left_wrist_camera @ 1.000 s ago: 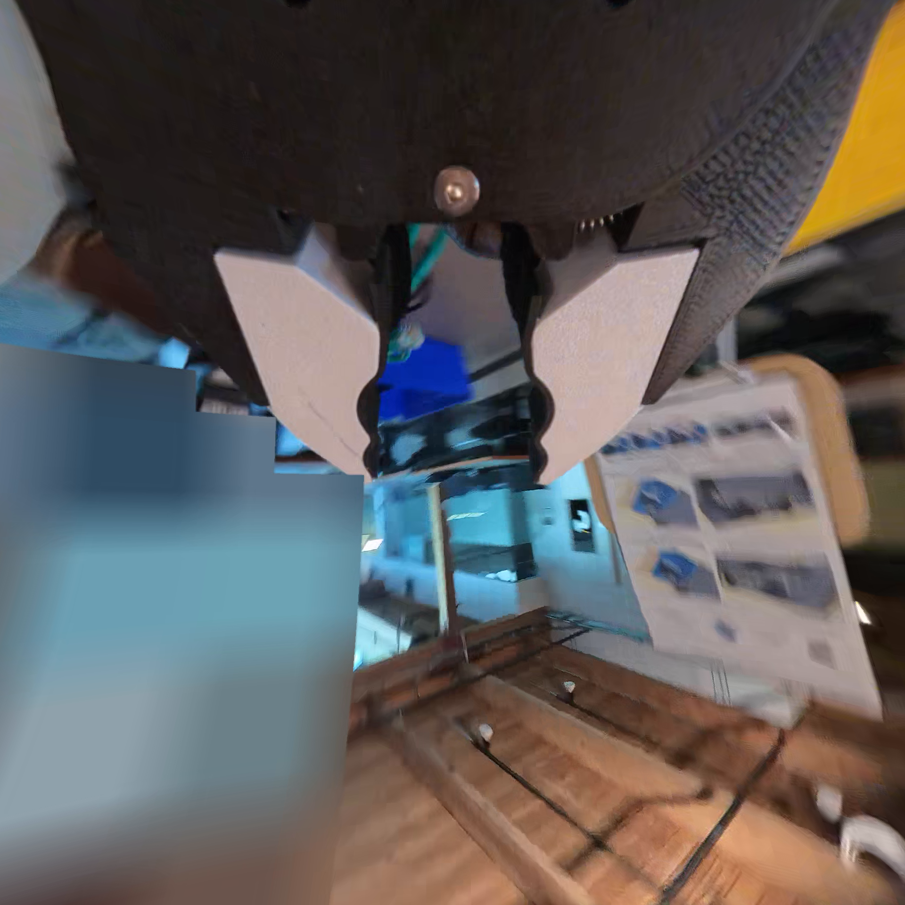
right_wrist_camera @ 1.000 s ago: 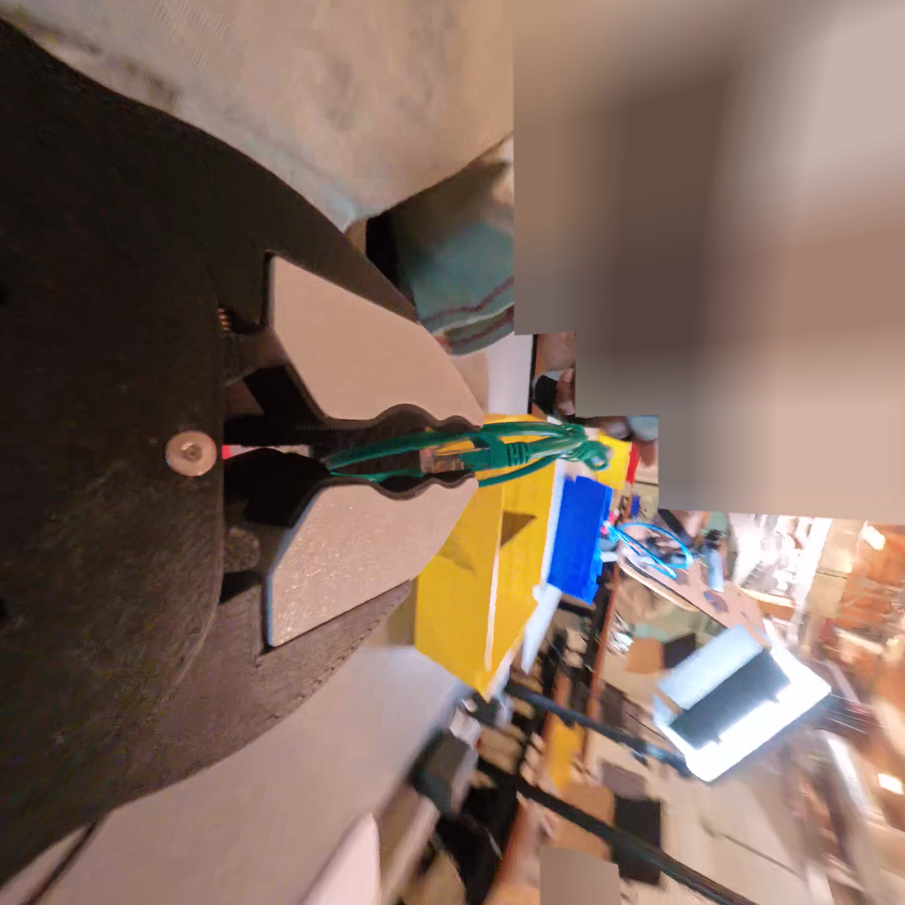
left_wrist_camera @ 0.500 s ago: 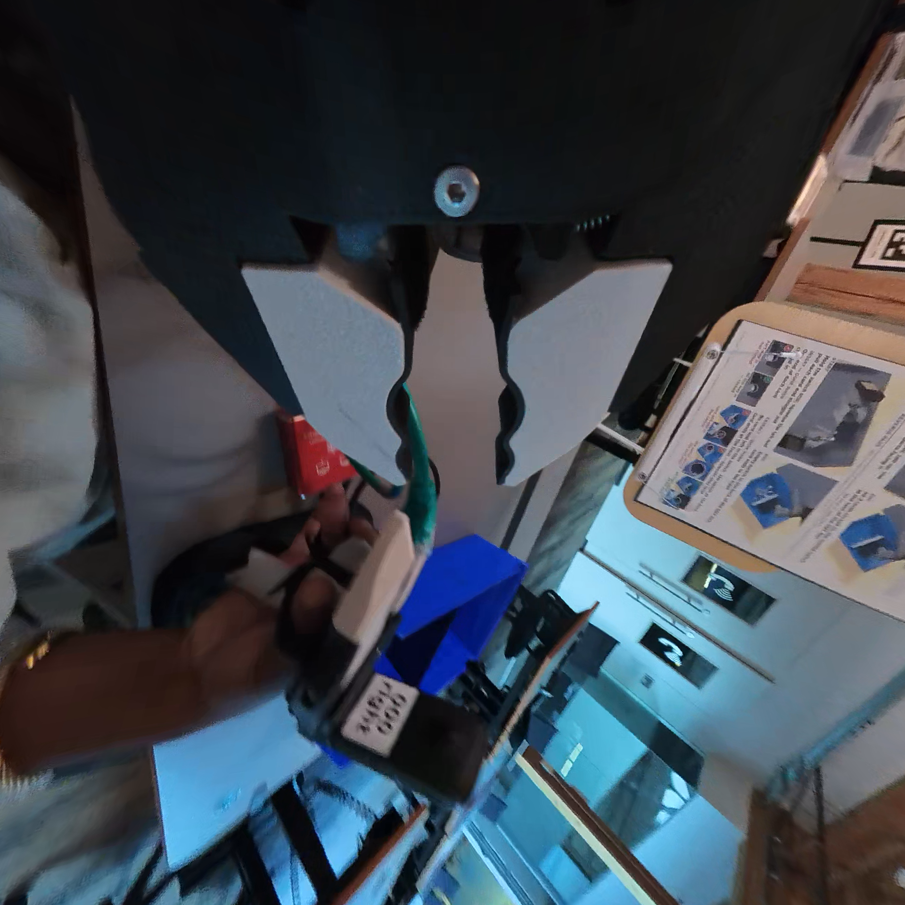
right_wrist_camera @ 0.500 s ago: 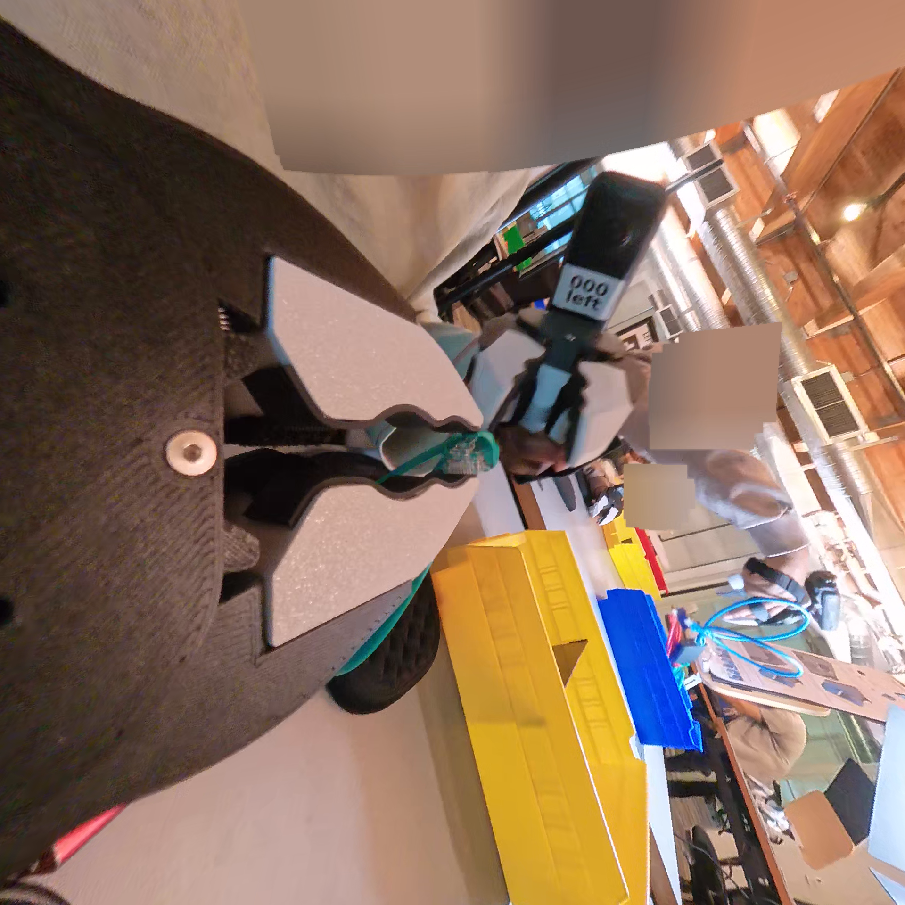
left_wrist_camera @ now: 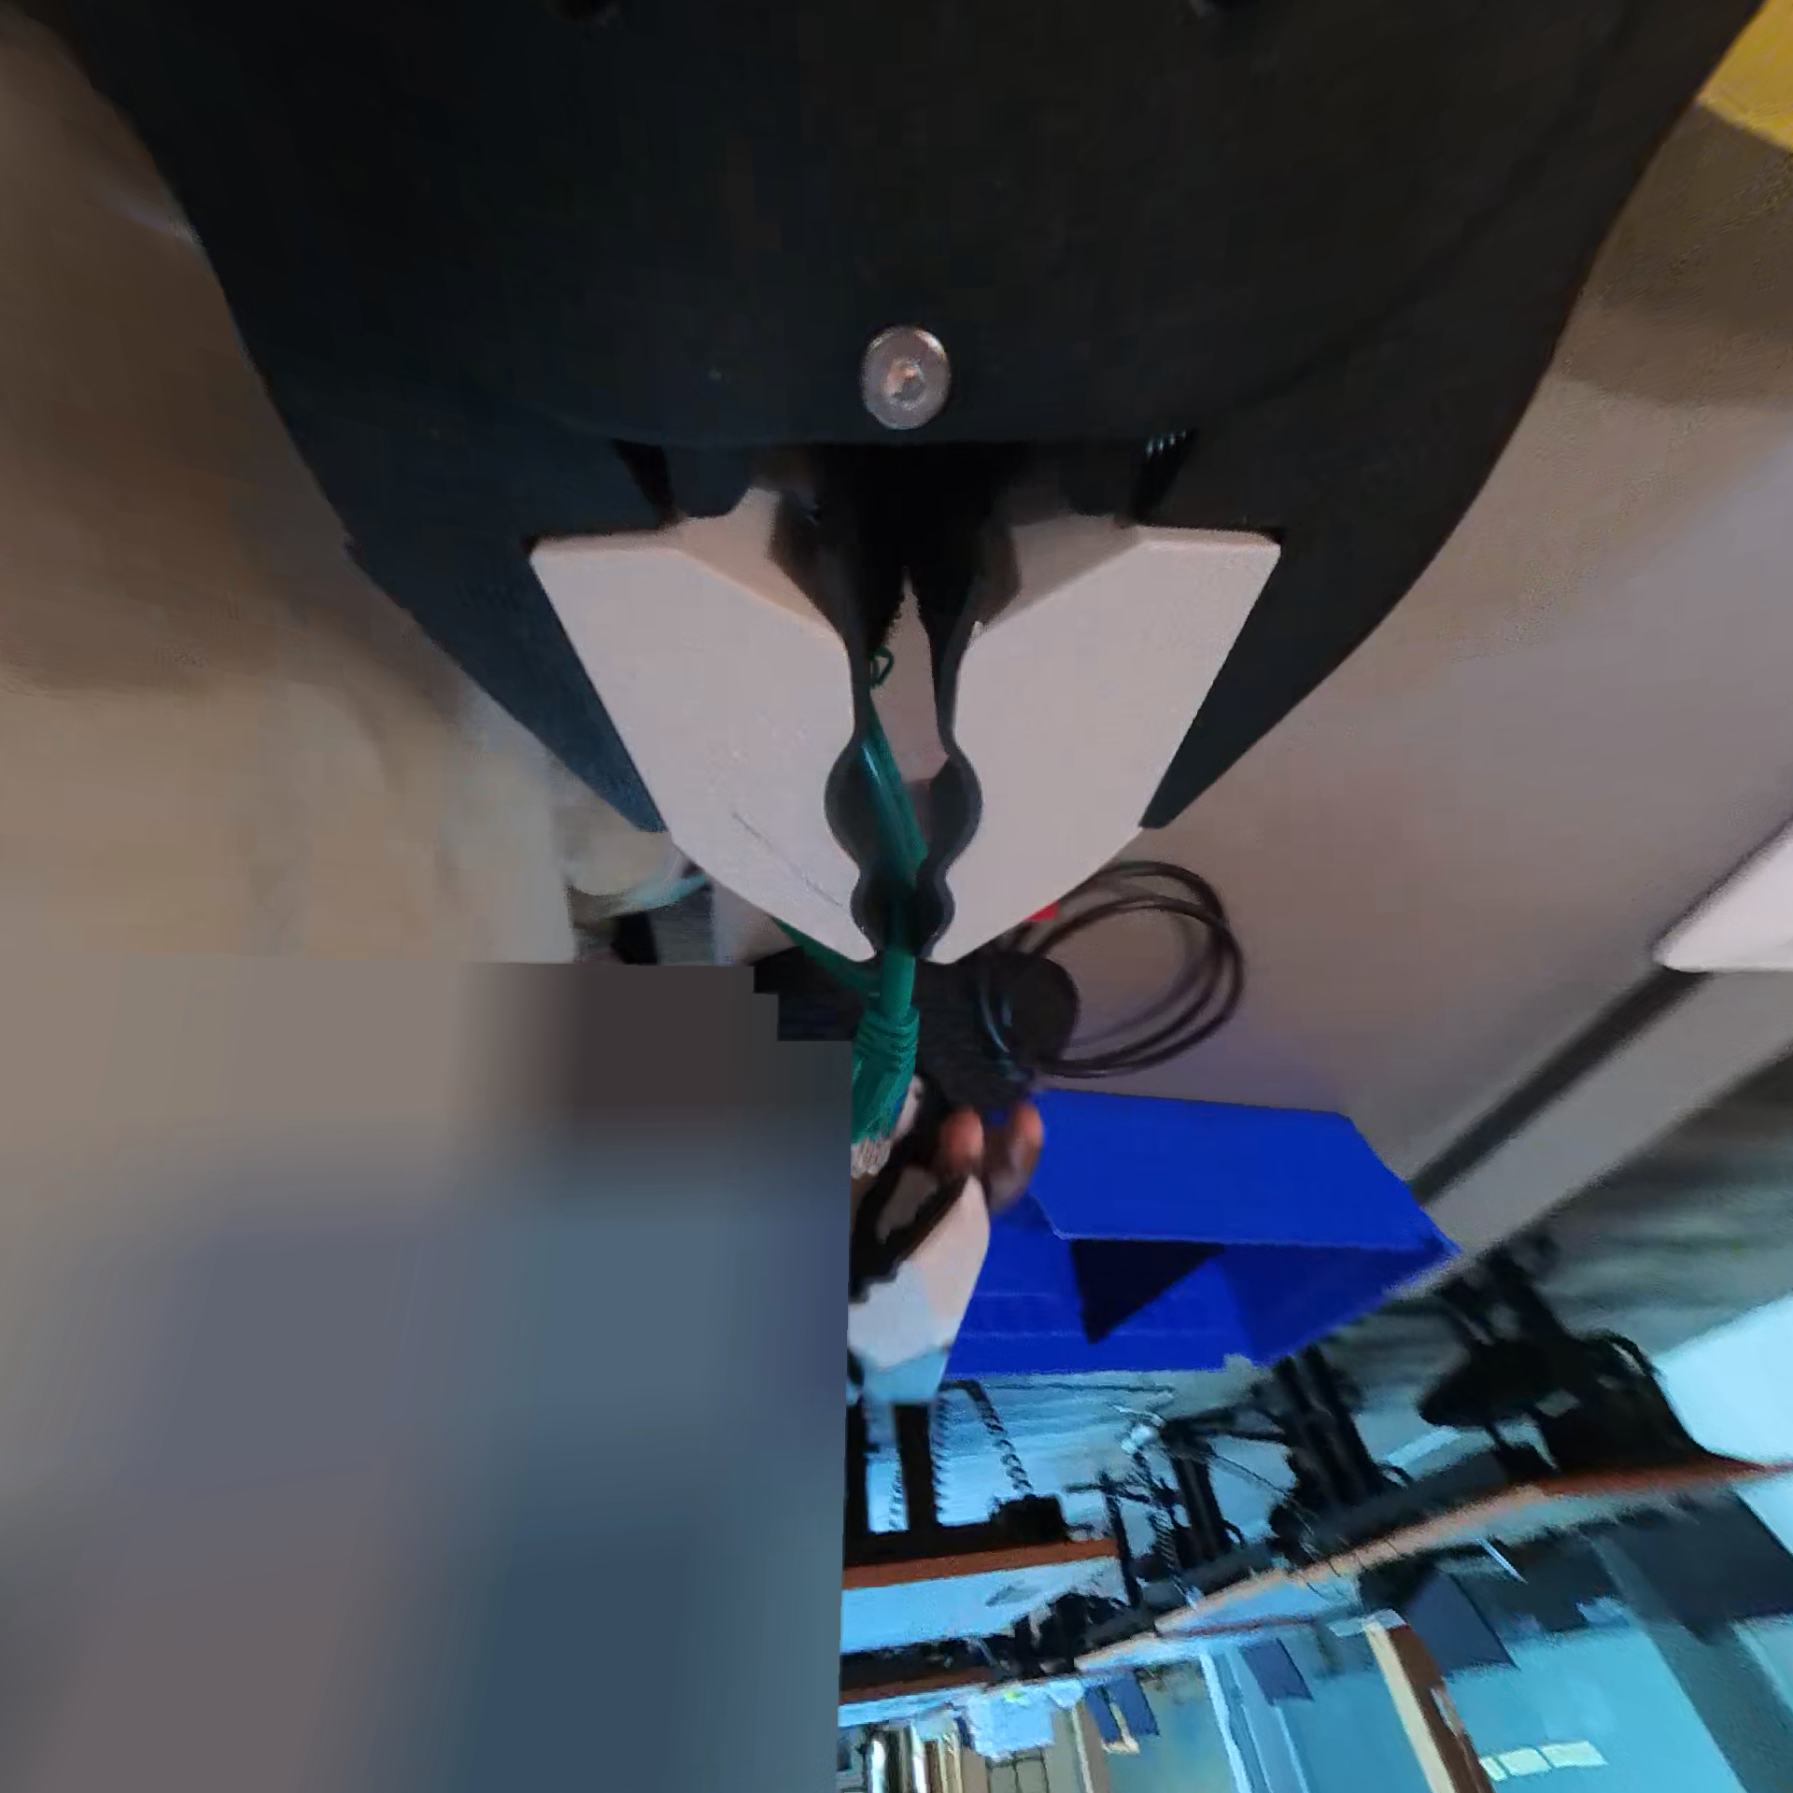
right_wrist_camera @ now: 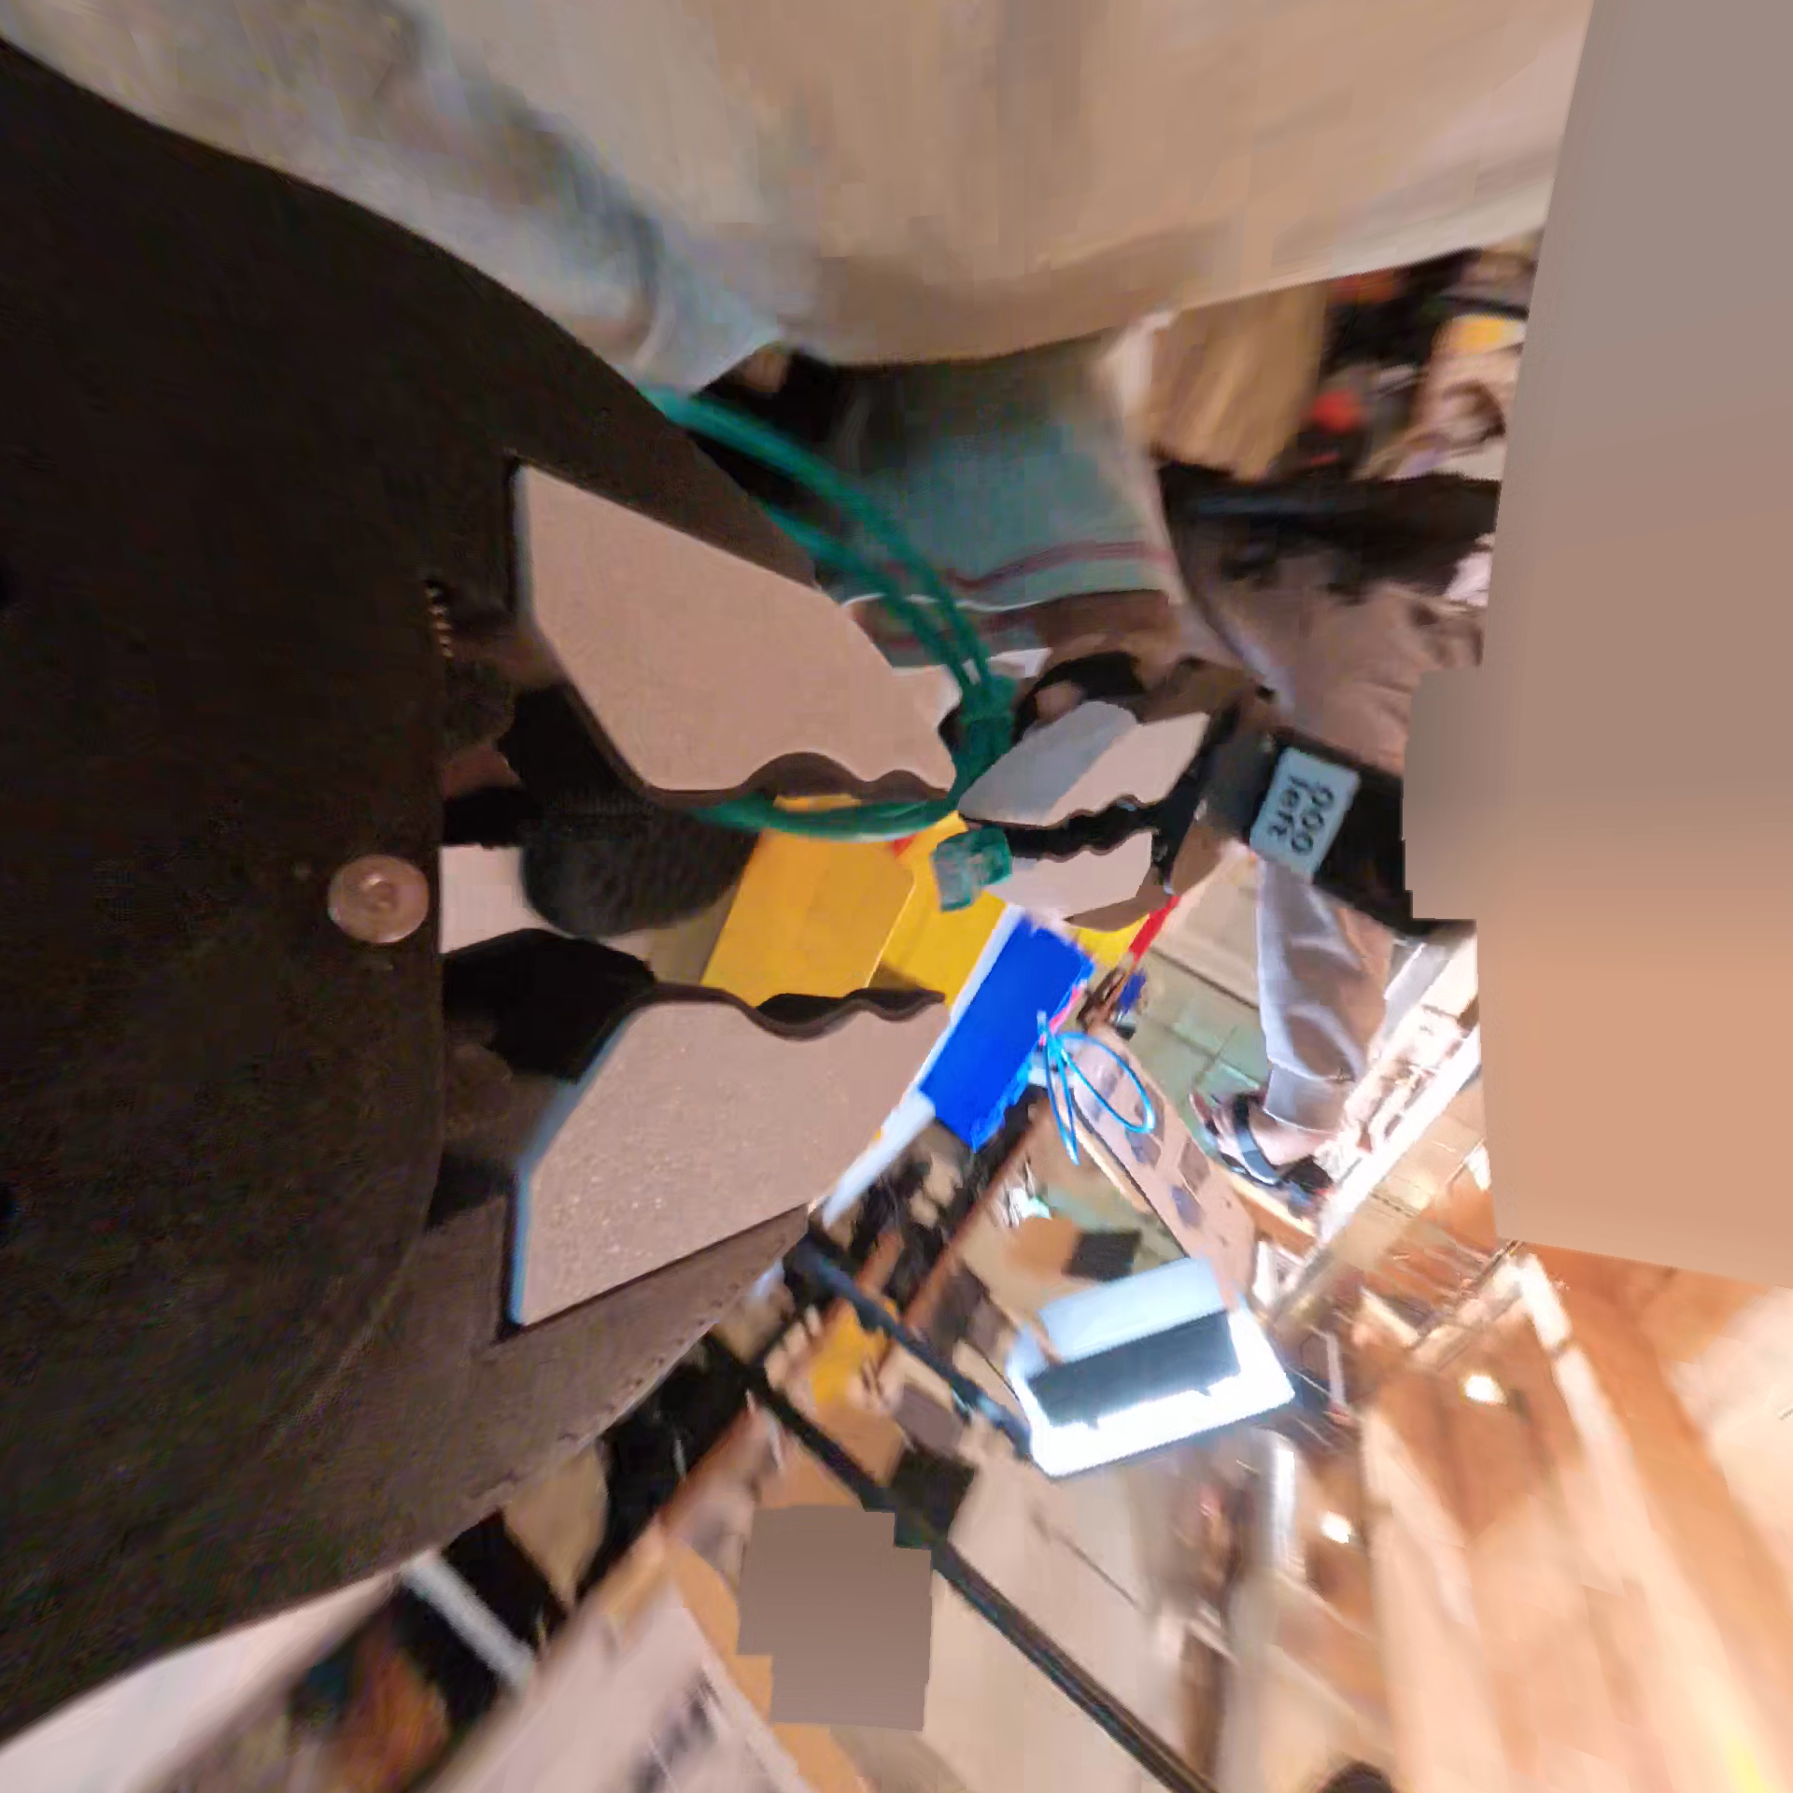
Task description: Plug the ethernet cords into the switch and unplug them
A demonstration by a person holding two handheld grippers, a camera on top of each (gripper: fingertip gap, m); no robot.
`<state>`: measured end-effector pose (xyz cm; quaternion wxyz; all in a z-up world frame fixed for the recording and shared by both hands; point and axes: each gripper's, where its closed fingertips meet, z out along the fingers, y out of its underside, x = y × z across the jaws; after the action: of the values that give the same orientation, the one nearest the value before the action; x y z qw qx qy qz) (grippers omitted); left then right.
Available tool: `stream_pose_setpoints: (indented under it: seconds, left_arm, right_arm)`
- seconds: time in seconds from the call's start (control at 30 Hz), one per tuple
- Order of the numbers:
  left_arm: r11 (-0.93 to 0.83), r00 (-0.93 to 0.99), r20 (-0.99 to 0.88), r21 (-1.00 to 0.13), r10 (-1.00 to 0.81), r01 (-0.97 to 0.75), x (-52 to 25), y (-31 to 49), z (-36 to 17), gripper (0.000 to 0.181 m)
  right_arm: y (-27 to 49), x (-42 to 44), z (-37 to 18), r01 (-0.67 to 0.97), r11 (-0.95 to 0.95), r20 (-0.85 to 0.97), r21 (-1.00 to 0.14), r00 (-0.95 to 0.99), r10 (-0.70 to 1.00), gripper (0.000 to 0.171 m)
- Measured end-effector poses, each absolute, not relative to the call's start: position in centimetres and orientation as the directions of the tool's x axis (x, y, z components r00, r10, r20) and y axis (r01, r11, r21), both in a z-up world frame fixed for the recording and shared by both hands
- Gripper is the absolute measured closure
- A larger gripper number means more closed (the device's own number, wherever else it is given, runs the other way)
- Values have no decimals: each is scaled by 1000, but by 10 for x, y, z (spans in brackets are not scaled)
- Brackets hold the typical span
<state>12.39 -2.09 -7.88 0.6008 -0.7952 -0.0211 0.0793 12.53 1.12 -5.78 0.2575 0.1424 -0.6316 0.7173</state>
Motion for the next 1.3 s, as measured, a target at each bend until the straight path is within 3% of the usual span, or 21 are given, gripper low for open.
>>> stream_pose_setpoints:
  seconds: [0.1, 0.2, 0.53, 0.6, 0.67, 0.87, 1.07, 1.3]
  left_arm:
    - [-303, 994, -43, -953, 99, -11, 128, -21, -86, 175]
    - [-328, 994, -46, -945, 96, -13, 128, -19, -91, 176]
    - [-356, 990, -109, -932, 94, -68, 123, -19, -101, 175]
    - [-368, 944, -286, -906, 168, -209, 109, -19, -99, 154]
    - [-398, 881, -430, -856, 196, -329, 103, -20, -95, 143]
    - [-333, 878, -441, -869, 185, -366, 112, -8, -84, 118]
    - [-276, 949, -291, -928, 123, -249, 121, 3, -95, 156]
    - [-268, 954, -289, -927, 75, -260, 124, 9, -105, 162]
  right_arm:
    - [3, 129, -65, -642, 73, 644, -763, -746, 171, 134]
    - [-5, 133, -72, -658, 105, 666, -746, -734, 133, 150]
    - [-5, 126, -90, -541, 131, 553, -831, -830, 80, 158]
    - [-2, 123, -92, -477, 102, 485, -873, -871, 76, 158]
    - [0, 121, -94, -413, 56, 416, -909, -907, 65, 158]
    - [0, 121, -94, -337, -49, 336, -940, -941, 34, 158]
    - [0, 123, -90, -348, -84, 347, -934, -937, 35, 158]
    - [2, 126, -89, -342, -109, 342, -933, -940, 17, 158]
